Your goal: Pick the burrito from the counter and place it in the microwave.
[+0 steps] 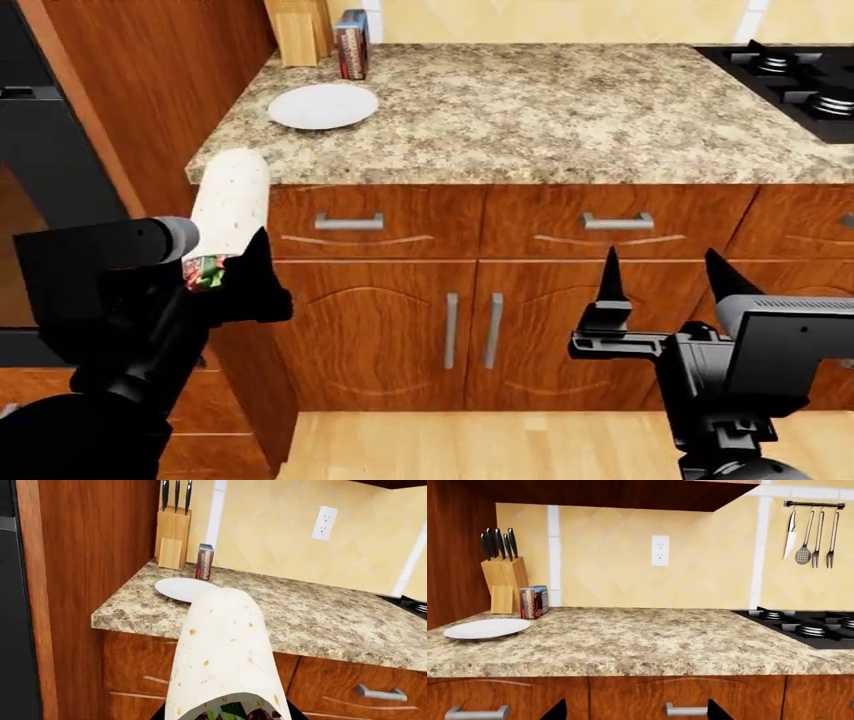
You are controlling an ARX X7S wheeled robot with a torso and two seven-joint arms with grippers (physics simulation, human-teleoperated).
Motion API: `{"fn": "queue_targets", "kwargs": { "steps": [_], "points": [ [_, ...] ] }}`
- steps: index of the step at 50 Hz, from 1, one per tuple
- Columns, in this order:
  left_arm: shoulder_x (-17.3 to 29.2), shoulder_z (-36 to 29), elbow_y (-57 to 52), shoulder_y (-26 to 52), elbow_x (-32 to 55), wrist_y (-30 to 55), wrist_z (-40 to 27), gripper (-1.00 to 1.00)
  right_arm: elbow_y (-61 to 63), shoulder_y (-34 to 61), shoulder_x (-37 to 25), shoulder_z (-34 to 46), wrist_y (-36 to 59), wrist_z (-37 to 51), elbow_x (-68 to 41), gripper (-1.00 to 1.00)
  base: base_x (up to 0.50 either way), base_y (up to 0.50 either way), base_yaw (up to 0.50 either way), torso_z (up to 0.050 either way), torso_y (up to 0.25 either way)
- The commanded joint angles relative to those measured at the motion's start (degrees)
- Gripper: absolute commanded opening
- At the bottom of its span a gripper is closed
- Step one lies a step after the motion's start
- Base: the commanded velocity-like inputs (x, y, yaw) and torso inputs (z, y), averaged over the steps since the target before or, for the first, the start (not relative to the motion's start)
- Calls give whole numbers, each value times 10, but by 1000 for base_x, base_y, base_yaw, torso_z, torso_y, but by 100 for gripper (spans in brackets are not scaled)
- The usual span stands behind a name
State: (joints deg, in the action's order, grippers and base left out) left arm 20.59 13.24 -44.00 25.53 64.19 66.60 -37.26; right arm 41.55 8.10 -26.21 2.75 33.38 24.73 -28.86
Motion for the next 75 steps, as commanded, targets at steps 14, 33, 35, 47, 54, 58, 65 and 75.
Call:
{"fn": "queue_targets", "kwargs": {
  "steps": [14,33,35,47,54,58,65,75],
  "points": [
    [5,-1,4,-9,4,-18,-4,-100,-1,-8,-4,9,-25,0,21,100,1,500,0,0,0],
    [7,-3,5,-8,15,-22,-11,-100,-4,-9,-5,9,-30,2,21,100,1,500,0,0,0],
    [8,-3,6,-9,15,-23,-11,-100,-4,-9,-5,10,-31,3,21,100,1,500,0,0,0],
    [11,-6,8,-10,16,-28,-12,-100,-3,-8,-6,12,-31,5,22,100,1,500,0,0,0],
    [12,-6,8,-12,18,-30,-14,-100,-4,-9,-6,15,-33,5,22,100,1,500,0,0,0],
    [15,-5,9,-14,17,-32,-13,-100,-5,-9,-6,14,-34,6,22,100,1,500,0,0,0],
    [16,-6,8,-11,22,-32,-18,-100,-2,-6,-8,14,-30,8,19,100,1,500,0,0,0],
    [20,-7,7,-5,31,-31,-24,-100,-2,1,-8,18,-25,11,18,100,1,500,0,0,0]
  ]
}}
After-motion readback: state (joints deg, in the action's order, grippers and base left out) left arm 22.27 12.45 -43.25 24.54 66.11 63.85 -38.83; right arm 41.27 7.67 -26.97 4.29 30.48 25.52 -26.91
